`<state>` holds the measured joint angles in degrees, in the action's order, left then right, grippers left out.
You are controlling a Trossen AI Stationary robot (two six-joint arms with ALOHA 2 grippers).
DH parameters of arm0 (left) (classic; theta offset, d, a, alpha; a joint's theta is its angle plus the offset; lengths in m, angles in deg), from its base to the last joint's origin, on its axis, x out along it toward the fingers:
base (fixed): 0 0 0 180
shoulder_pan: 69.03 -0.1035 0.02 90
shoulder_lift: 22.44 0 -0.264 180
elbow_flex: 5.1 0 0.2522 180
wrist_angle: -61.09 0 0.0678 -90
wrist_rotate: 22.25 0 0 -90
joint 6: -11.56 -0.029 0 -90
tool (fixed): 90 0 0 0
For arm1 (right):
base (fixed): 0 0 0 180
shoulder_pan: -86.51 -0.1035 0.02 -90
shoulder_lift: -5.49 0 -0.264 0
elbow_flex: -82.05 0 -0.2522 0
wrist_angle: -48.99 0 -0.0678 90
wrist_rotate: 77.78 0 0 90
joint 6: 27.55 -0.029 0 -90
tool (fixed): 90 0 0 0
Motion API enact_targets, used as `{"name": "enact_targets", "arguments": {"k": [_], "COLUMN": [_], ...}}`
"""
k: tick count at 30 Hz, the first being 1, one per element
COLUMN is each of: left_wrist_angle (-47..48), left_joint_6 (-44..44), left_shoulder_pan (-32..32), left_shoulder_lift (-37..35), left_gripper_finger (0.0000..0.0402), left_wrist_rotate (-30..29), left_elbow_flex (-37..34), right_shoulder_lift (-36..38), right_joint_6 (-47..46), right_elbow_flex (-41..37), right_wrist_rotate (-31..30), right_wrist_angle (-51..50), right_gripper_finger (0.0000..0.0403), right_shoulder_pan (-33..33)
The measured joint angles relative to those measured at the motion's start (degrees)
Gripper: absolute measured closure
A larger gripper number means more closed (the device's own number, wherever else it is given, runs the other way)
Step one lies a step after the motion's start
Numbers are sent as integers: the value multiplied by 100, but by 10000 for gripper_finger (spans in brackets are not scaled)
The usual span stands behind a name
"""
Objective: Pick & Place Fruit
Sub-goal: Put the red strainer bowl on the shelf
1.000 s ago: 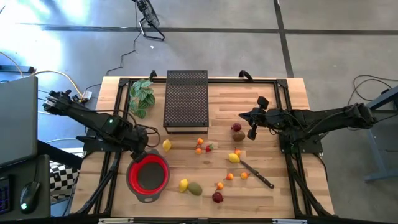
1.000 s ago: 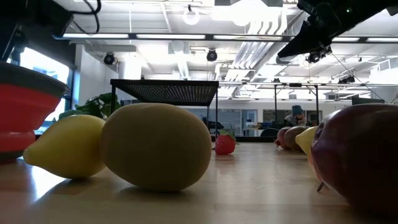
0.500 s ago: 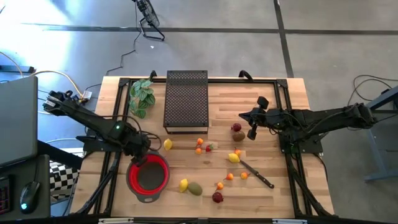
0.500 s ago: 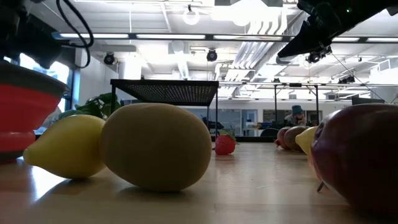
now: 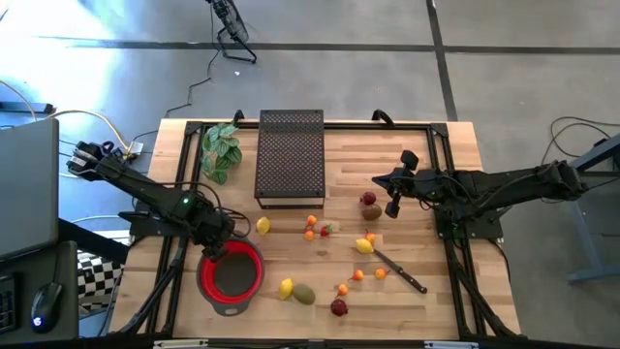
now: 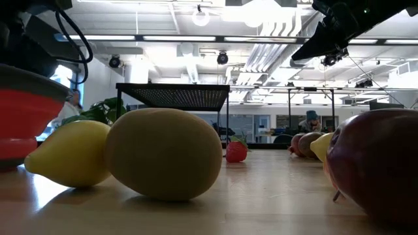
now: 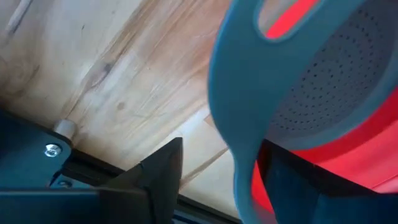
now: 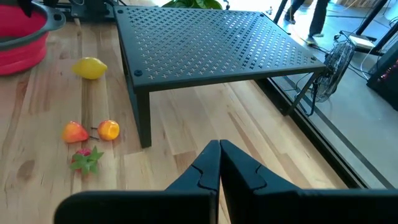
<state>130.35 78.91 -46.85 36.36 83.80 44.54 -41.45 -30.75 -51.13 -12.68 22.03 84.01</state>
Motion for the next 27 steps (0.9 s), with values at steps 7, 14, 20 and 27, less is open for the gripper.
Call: {"name": "enact_targets", "arguments": {"k": [7, 14, 20, 27], "left_wrist_angle": [-23, -33, -112, -484], "left_joint_6": [-137, -466, -762, -715], "left_shoulder_pan": [-2, -2, -2, -2], "left_shoulder_lift": [-9, -14, -141, -669], "left_gripper_finger": [303, 377, 381, 387], "left_wrist_rotate": [81, 408, 445, 575], "left_elbow_flex": [0, 2, 11, 7], "right_shoulder_lift": [0, 0, 0, 0], "right_joint_6": [0, 0, 0, 0], "right_elbow_flex": [0, 0, 0, 0], "right_wrist_rotate": [-1, -1, -2, -2], "right_wrist_angle": [0, -2, -2, -2], "right_gripper_finger": [401, 401, 401, 401], "right_shoulder_pan": [0, 0, 0, 0]}}
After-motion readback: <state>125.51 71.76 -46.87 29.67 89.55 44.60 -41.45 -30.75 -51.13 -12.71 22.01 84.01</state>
